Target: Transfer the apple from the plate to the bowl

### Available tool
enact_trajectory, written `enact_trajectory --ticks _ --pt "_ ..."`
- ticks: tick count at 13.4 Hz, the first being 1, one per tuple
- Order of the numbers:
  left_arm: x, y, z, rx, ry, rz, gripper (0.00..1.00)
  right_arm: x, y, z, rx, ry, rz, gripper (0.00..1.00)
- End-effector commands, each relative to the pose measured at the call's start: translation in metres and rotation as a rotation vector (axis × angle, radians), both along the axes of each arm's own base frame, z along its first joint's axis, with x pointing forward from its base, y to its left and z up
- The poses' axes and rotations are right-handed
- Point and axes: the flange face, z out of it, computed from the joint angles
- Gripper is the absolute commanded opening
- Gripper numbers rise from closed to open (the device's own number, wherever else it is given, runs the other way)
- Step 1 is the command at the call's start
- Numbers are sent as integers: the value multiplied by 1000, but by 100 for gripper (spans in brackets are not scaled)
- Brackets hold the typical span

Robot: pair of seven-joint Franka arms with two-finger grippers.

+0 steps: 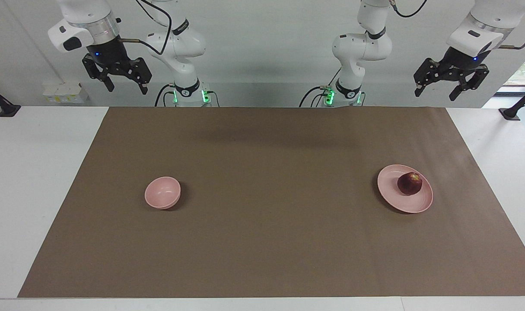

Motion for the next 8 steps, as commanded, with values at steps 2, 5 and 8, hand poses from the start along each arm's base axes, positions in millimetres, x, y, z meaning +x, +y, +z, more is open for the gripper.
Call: enact_trajectory --ticks 2,5,8 --pt "-7 1 3 6 -2 8 100 0 2 -4 28 -14 26 100" --pt "-7 1 3 6 -4 0 100 1 5 -5 45 -22 30 100" --pt "-7 1 2 6 4 3 100 6 11 -11 46 -46 39 100"
